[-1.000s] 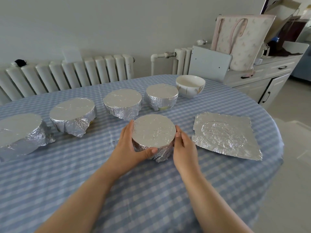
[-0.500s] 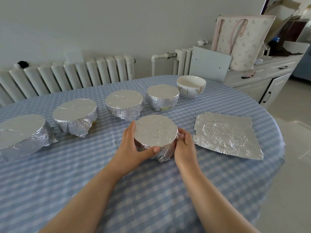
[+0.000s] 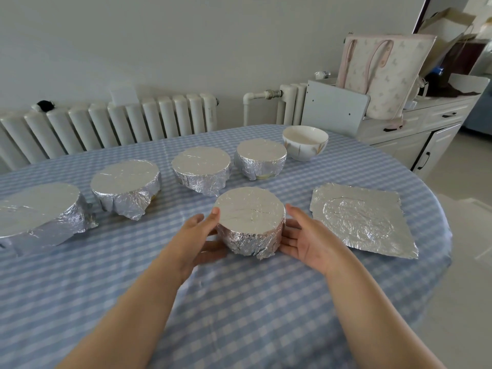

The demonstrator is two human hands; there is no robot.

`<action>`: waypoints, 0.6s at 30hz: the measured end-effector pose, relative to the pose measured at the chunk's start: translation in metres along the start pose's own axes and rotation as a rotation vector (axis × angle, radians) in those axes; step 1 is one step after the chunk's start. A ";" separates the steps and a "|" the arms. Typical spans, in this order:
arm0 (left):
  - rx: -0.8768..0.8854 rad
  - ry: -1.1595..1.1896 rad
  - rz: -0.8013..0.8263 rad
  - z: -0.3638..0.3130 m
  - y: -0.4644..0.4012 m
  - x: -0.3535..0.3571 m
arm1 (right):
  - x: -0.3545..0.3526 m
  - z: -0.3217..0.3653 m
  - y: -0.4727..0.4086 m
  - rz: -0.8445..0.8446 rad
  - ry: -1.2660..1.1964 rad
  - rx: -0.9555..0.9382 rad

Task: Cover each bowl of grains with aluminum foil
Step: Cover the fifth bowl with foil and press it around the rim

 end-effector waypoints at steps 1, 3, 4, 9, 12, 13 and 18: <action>-0.041 0.033 0.054 0.002 0.002 0.006 | -0.001 -0.002 -0.002 0.000 -0.006 0.022; -0.097 0.084 0.127 0.004 0.004 0.012 | 0.000 -0.002 -0.001 0.012 -0.021 0.052; -0.117 0.121 0.144 0.004 0.005 0.013 | 0.000 -0.001 -0.001 0.011 -0.025 0.057; -0.158 0.206 0.156 0.007 0.004 0.012 | 0.000 -0.001 -0.004 0.026 -0.008 0.041; -0.163 0.222 0.144 0.008 0.002 0.011 | 0.000 0.000 -0.004 0.031 0.002 0.023; -0.161 0.229 0.142 0.009 0.002 0.011 | 0.000 0.000 -0.005 0.031 0.002 0.019; -0.159 0.269 0.151 0.010 0.000 0.014 | -0.003 0.007 -0.007 0.001 0.003 -0.014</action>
Point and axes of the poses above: each hand's wrist, its own y-axis away from the middle knuckle, its own x-axis out of the palm, z = x × y, the point moved 10 cm from there along -y, towards the middle knuckle, and after that the axes turned 12 degrees about y, right-handed, at the moved point
